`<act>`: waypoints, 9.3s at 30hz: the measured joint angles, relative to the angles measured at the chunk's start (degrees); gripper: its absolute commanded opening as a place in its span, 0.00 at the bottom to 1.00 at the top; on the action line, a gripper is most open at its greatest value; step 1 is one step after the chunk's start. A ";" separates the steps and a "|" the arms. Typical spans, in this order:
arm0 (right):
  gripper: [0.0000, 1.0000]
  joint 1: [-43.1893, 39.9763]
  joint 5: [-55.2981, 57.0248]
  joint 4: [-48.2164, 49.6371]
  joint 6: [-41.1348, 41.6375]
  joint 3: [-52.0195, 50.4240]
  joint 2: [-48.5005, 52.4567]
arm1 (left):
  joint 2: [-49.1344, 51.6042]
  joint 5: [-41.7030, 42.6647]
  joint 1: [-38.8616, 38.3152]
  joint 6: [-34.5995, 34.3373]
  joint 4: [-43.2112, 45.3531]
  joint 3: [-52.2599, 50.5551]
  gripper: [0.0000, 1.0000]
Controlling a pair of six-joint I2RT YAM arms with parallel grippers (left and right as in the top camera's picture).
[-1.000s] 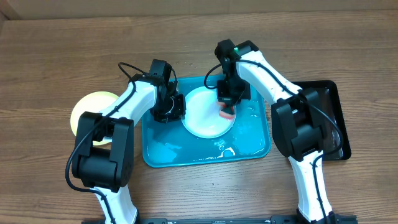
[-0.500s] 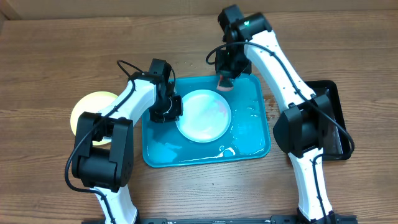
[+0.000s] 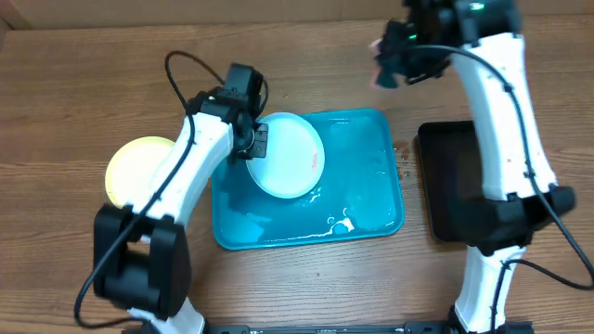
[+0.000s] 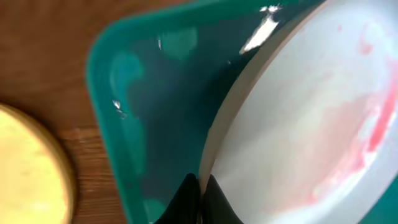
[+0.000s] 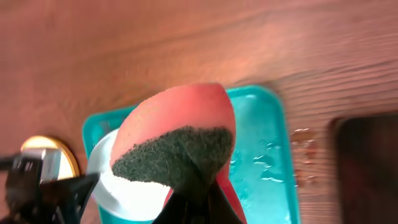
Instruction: Clean dirty plates on tray and stack at the side
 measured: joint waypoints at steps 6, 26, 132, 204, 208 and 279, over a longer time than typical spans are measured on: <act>0.04 -4.61 0.52 -1.36 -0.76 0.13 -0.79 | -5.46 -17.07 -8.13 4.63 -0.04 0.26 0.04; 0.04 -9.31 3.93 -3.41 -2.10 0.13 -0.79 | -6.40 -72.26 -34.01 -0.04 -0.26 0.26 0.04; 0.04 -19.10 17.40 13.22 -23.23 -46.71 -0.81 | -10.25 8.72 6.99 1.09 10.88 -5.55 1.00; 1.00 -12.15 5.51 84.50 -14.23 -120.54 -103.54 | -10.25 8.00 6.99 1.09 10.99 -5.46 1.00; 1.00 -11.08 7.58 91.32 -14.01 -130.92 -110.05 | -10.25 8.00 6.99 1.09 11.02 -5.46 1.00; 1.00 -9.38 9.22 85.90 -13.79 -143.58 -121.70 | -70.20 8.28 12.94 8.41 51.52 -60.76 1.00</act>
